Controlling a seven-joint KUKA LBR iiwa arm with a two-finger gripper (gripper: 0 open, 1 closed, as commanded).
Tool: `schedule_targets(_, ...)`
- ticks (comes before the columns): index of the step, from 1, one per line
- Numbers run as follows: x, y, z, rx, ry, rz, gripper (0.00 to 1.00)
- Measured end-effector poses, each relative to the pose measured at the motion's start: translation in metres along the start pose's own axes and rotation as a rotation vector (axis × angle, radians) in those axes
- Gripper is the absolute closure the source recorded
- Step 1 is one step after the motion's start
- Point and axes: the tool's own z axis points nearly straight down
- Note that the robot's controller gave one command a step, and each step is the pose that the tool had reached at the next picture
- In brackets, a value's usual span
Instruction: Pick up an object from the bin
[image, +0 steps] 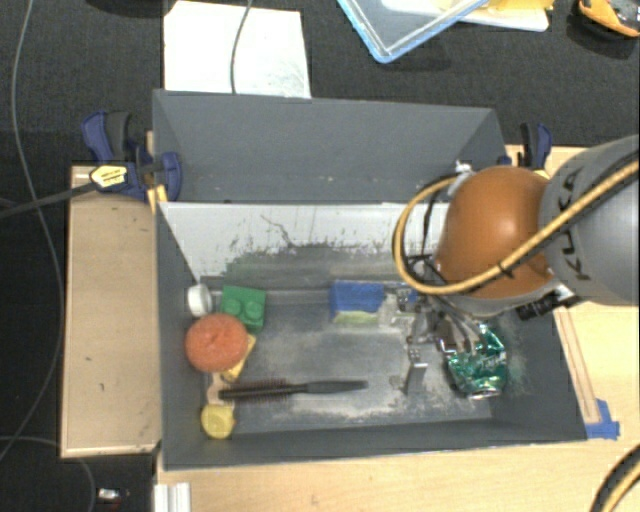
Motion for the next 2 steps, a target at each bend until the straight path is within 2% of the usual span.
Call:
schedule_targets(1,-0.002,0.0,-0.003,0.0,-0.007,0.001,0.0)
schedule_targets(2,0.003,0.03,0.034,0.001,-0.012,-0.08,0.0)
